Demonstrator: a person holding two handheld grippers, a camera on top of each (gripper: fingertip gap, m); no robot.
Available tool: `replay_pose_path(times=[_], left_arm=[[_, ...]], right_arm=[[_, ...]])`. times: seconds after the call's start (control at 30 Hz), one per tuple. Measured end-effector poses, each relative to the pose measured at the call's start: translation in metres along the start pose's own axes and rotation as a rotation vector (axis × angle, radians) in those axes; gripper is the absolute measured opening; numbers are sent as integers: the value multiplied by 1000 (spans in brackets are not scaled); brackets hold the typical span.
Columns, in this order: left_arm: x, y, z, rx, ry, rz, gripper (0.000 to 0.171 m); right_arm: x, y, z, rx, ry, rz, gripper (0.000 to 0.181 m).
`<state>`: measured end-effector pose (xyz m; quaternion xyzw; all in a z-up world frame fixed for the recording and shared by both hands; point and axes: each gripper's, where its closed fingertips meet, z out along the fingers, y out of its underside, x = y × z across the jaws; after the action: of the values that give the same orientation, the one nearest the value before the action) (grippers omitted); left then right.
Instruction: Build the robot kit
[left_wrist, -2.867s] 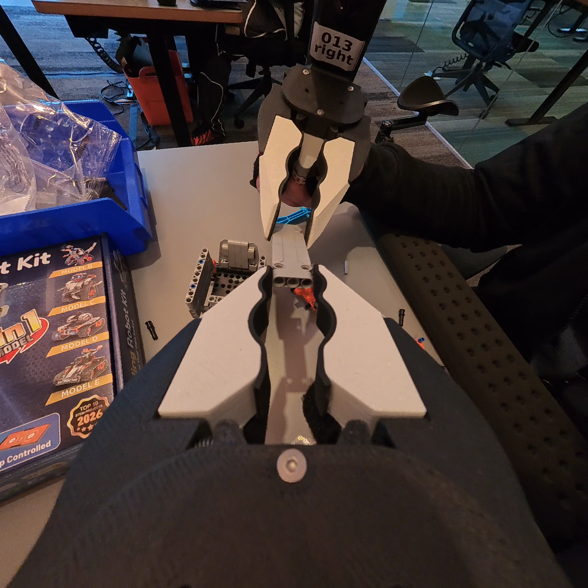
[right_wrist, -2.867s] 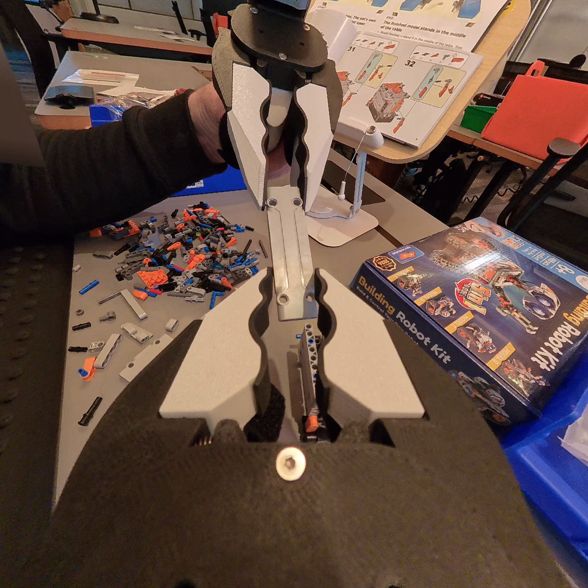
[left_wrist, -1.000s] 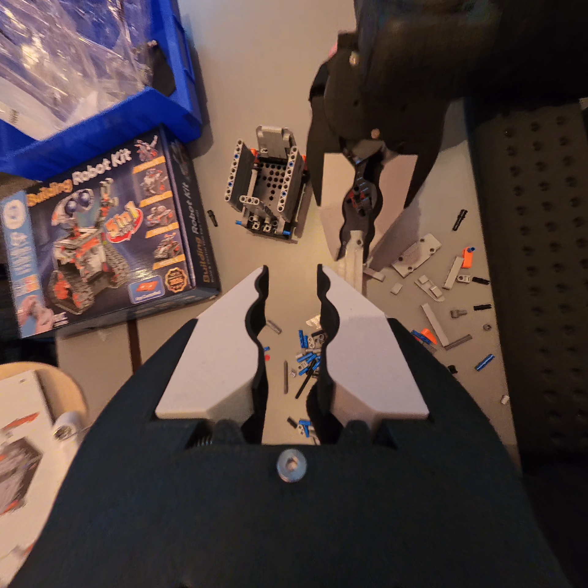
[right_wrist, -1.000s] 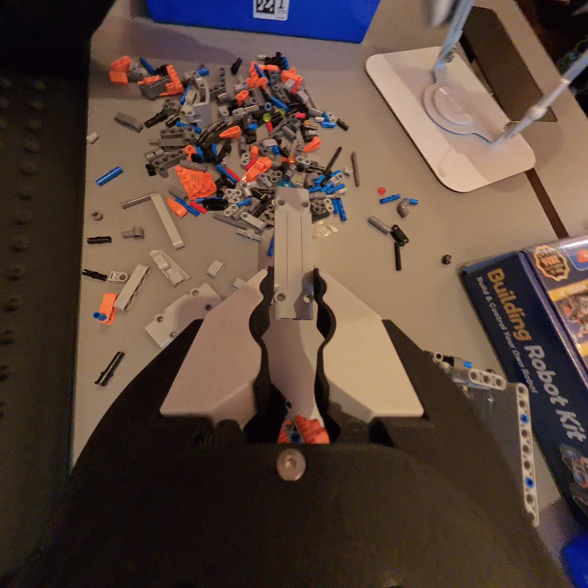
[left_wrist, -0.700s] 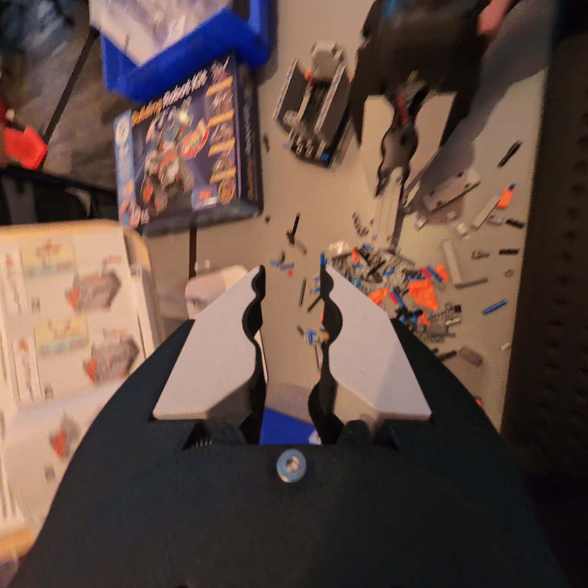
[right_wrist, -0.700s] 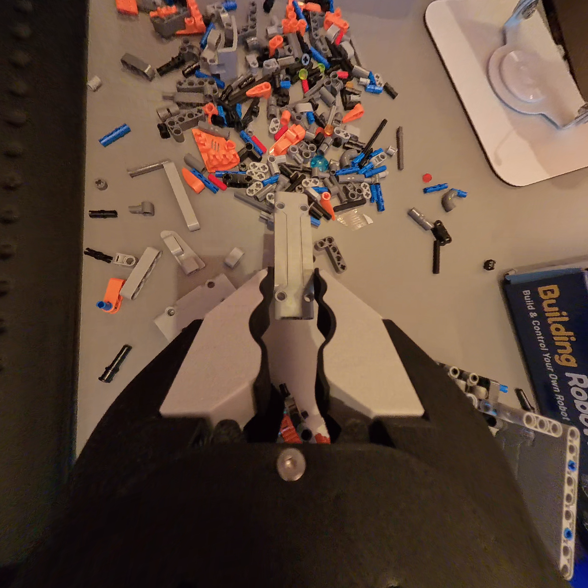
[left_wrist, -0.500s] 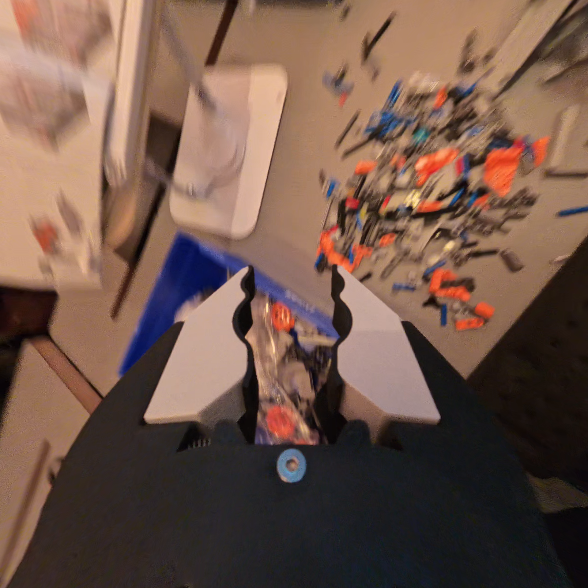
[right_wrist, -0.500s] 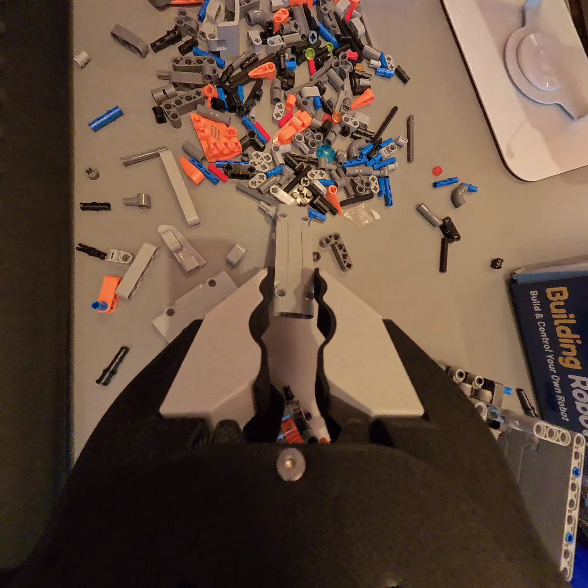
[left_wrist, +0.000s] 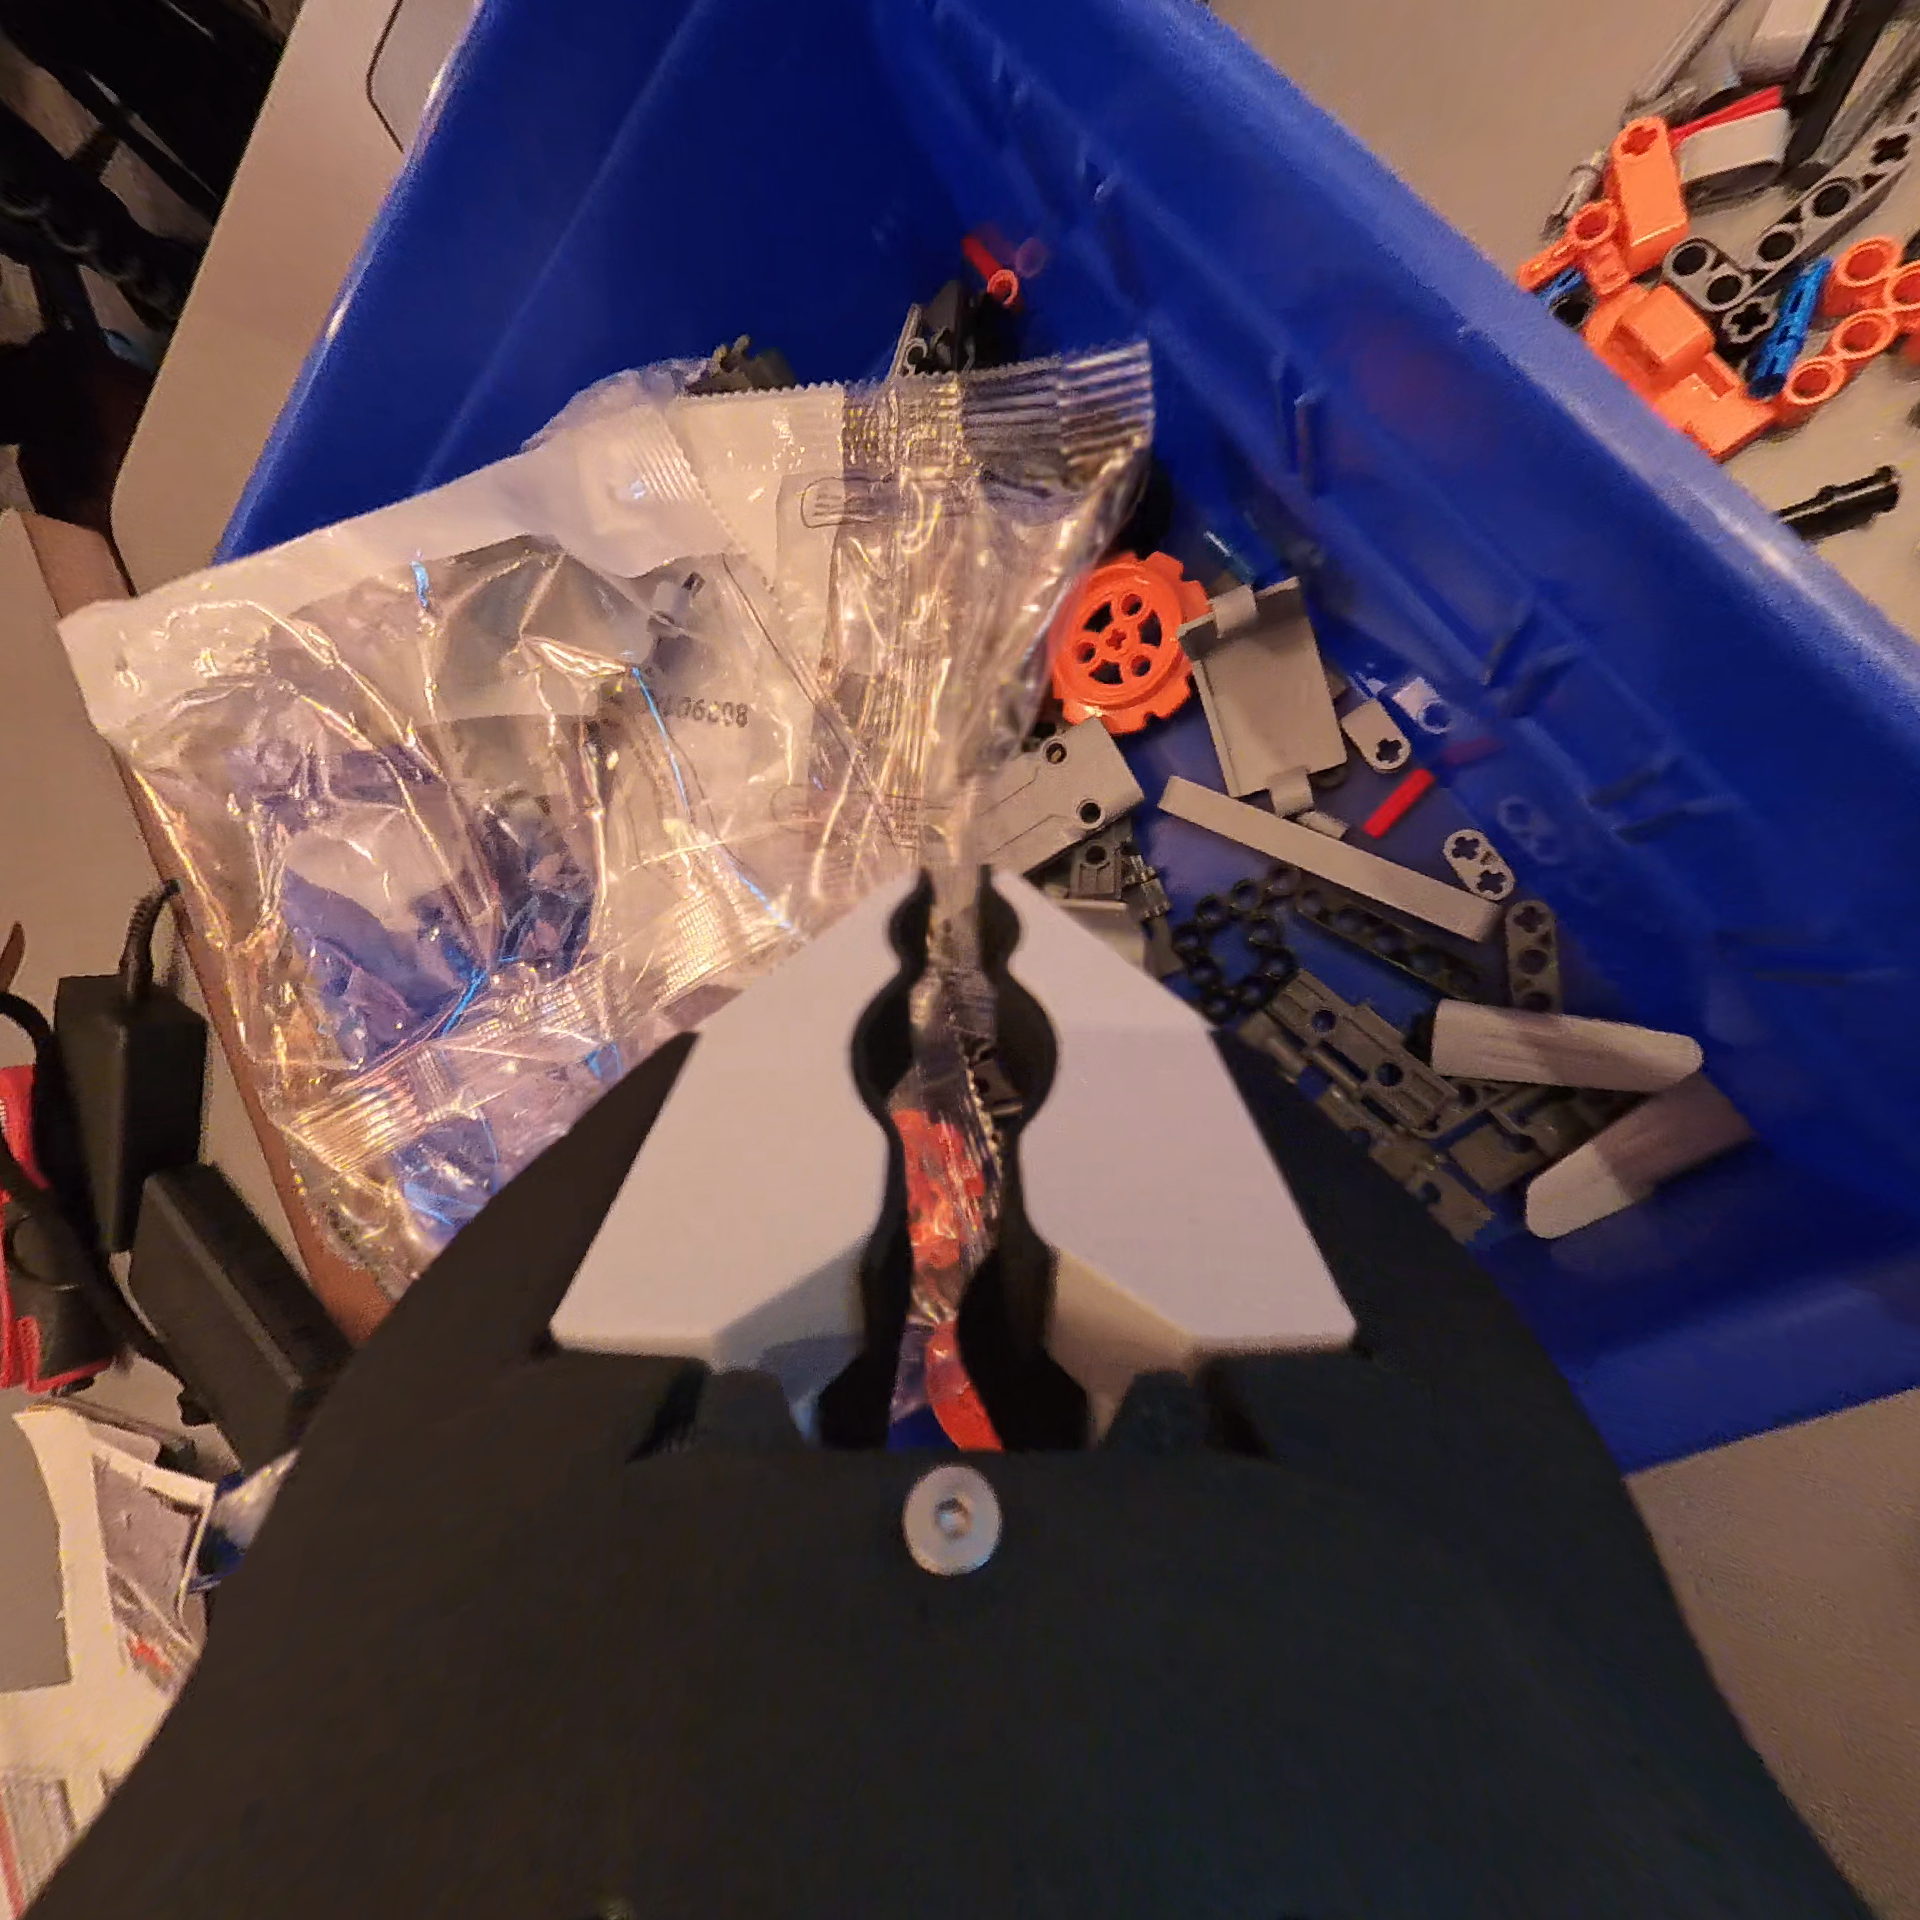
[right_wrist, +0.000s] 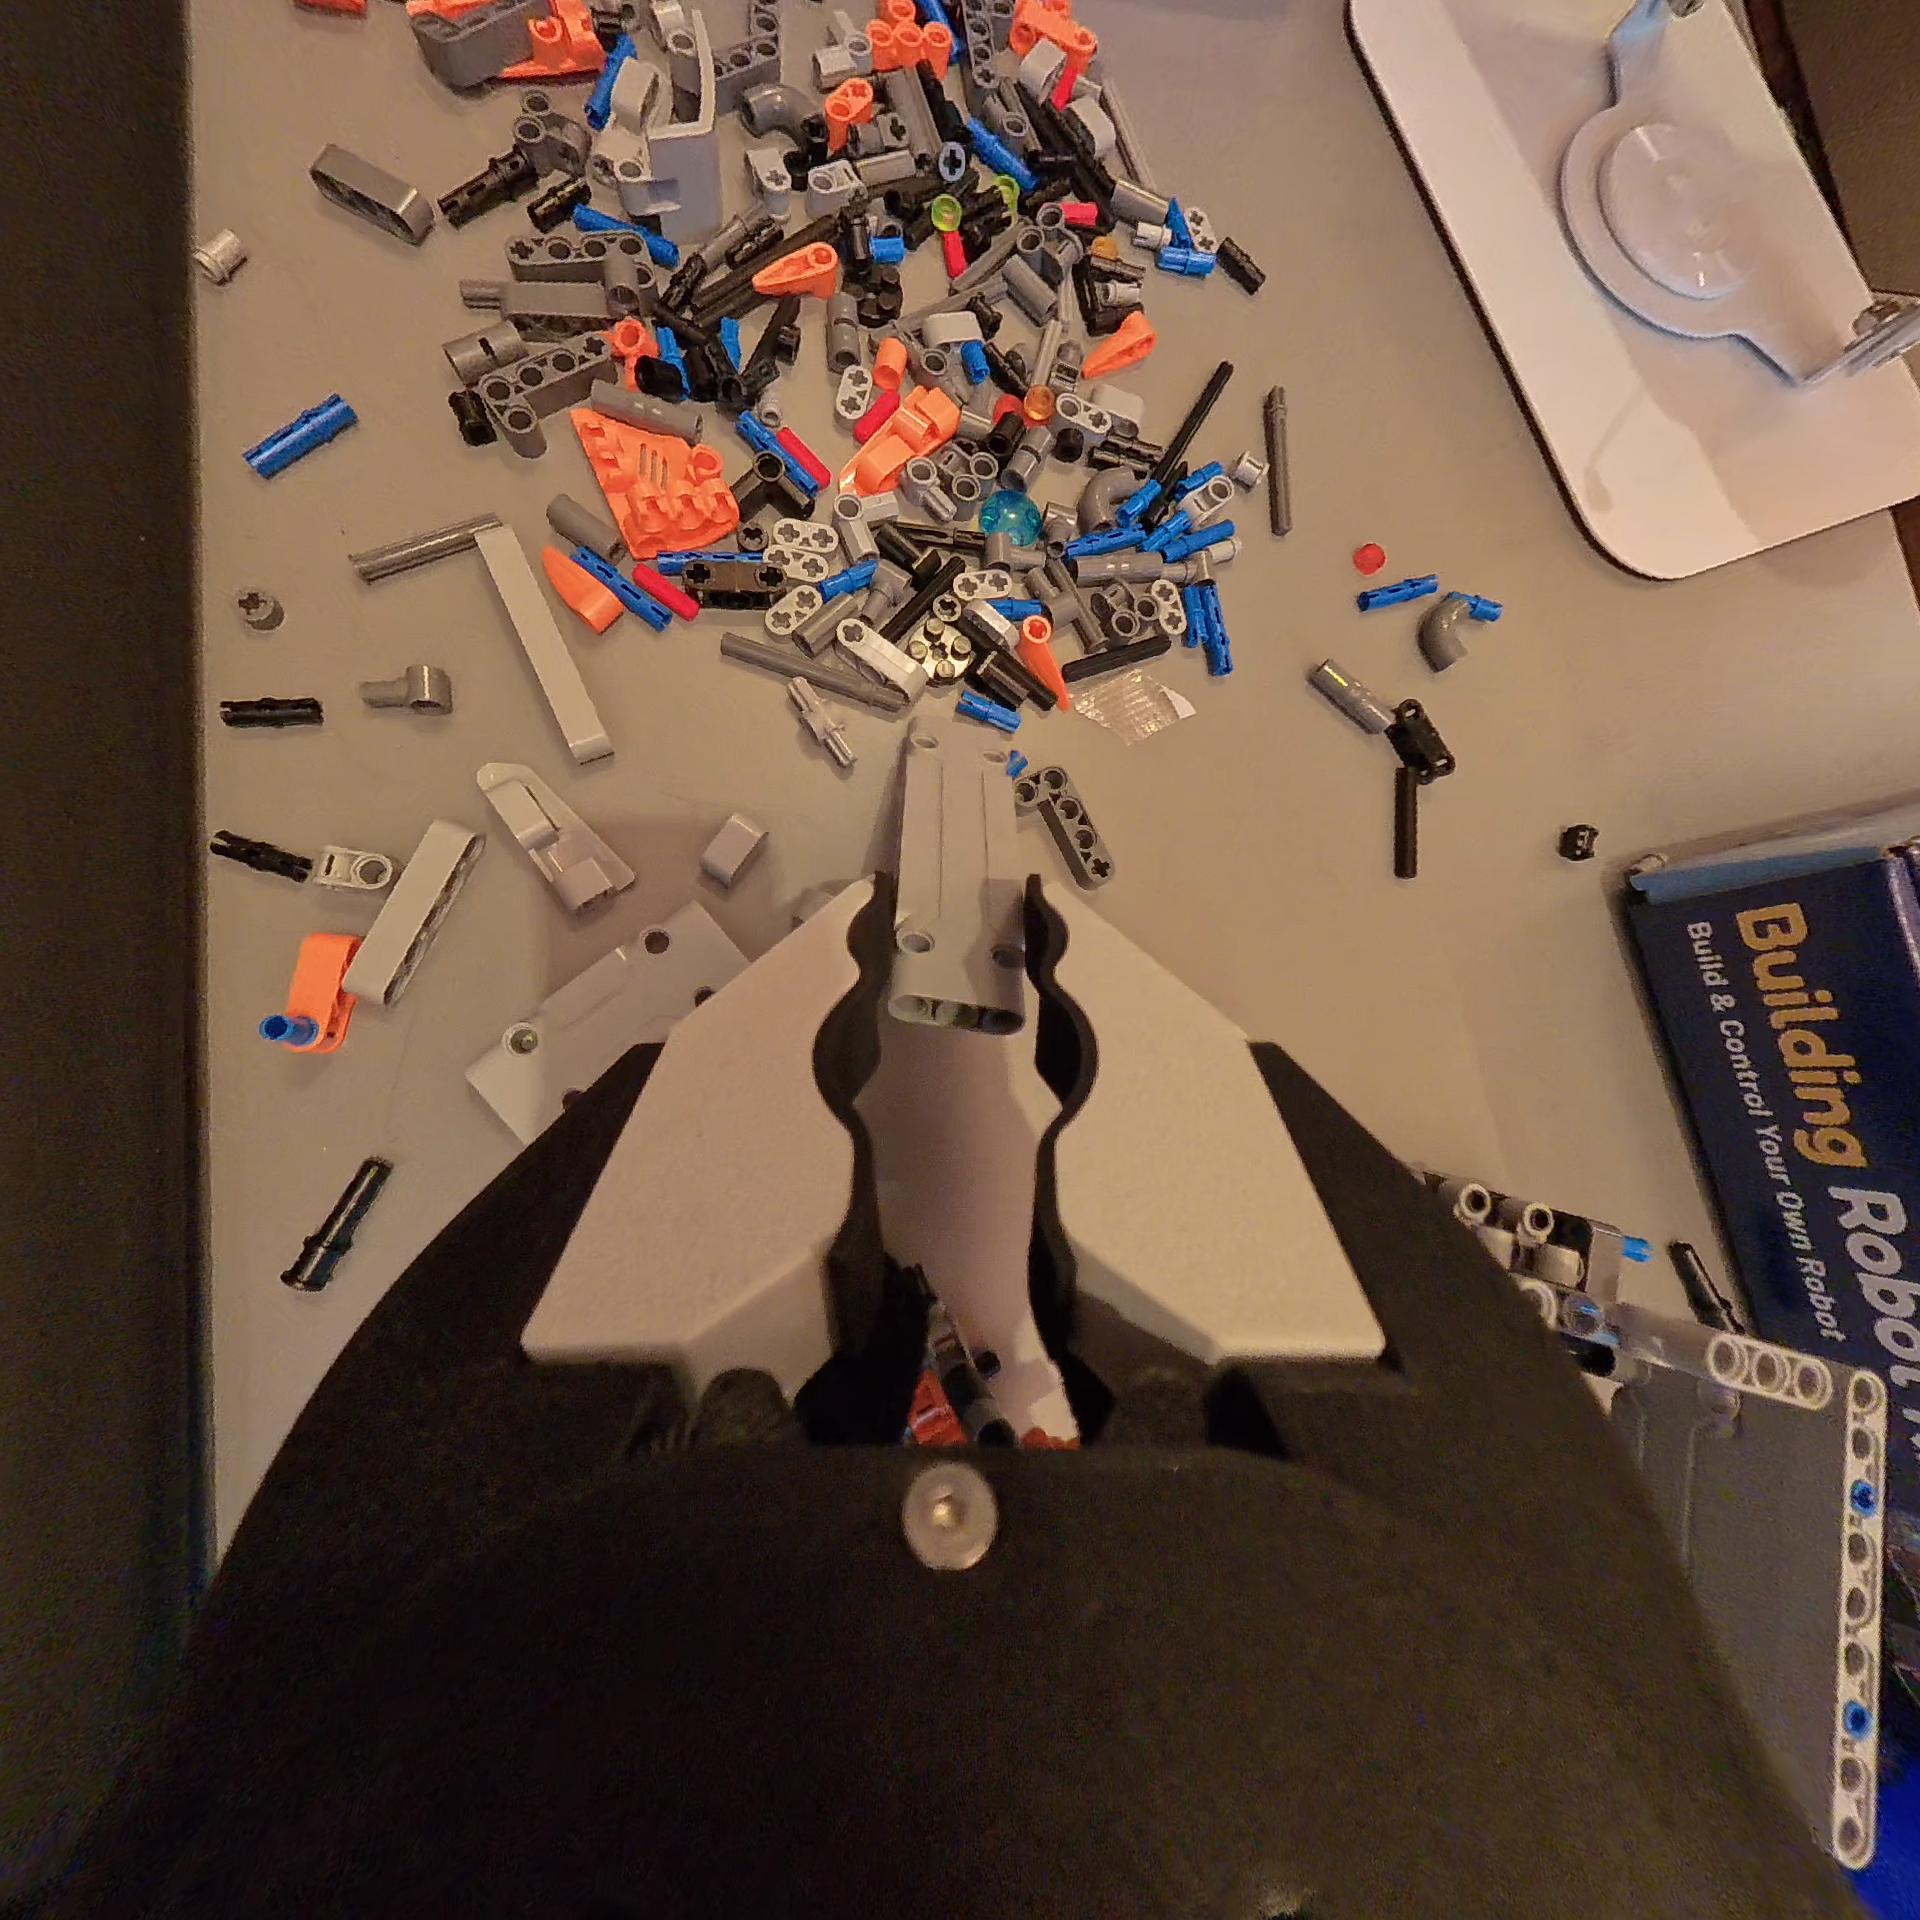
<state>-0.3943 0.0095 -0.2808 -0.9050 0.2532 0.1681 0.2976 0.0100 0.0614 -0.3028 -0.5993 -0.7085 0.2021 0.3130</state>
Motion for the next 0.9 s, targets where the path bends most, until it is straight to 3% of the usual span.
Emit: replay_pose_path(times=[0.67, 0.77, 0.9], left_arm=[[-93, -58, -92, 386, -42, -201, 0], [-77, -59, -99, 354, 23, -125, 0], [-24, -47, -100, 335, 128, -44, 0]], right_arm=[[4, -7, -9, 59, 6, 18, 23], [4, -6, -10, 60, 6, 21, 23], [6, -5, -10, 62, 5, 28, 23]])
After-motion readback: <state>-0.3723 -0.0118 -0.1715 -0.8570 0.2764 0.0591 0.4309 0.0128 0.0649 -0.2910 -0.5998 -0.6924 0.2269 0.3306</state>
